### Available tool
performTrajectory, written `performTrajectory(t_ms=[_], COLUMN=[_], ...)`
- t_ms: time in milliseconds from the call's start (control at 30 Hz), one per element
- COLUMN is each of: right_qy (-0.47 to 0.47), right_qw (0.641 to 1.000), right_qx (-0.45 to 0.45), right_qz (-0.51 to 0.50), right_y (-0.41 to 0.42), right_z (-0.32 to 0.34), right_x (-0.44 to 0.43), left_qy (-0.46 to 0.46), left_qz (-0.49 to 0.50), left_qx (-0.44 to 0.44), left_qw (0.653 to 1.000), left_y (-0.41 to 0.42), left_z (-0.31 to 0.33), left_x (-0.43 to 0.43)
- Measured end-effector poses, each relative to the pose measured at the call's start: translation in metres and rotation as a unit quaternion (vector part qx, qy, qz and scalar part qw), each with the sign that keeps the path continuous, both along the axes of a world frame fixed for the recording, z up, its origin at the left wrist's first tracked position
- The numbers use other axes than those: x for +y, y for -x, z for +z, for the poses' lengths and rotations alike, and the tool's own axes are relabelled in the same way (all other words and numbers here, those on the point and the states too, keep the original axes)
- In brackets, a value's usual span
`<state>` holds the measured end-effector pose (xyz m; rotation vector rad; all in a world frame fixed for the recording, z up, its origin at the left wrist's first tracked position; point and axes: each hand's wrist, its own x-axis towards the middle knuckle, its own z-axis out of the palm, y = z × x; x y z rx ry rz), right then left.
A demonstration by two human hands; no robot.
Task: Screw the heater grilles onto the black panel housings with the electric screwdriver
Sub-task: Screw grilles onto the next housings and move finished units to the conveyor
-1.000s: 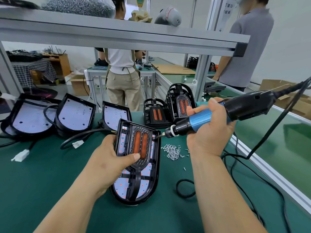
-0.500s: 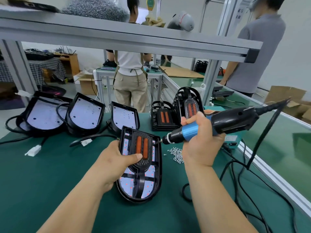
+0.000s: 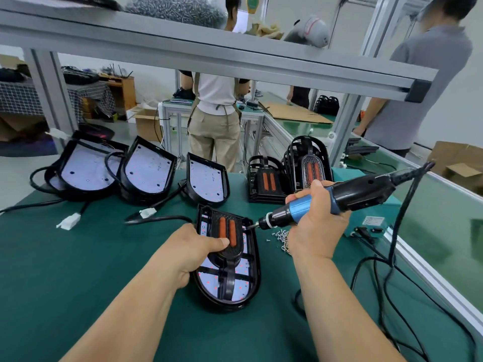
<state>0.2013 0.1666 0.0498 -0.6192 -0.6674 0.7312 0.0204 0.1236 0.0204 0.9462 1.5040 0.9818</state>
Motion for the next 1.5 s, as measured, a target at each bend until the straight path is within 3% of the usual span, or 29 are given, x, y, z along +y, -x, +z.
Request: performTrajectory(t_ms=[1500], right_qy=[-0.01], right_qw=[1.0], right_qx=[0.013], right_qz=[0.018], right_y=[0.001], right_z=[0.0014], right_x=[-0.0042], left_qy=[-0.009], left_qz=[-0.004], left_qx=[-0.015], left_qw=[1.0], left_y=[-0.0034], left_z=[0.0067], left_x=[-0.0049])
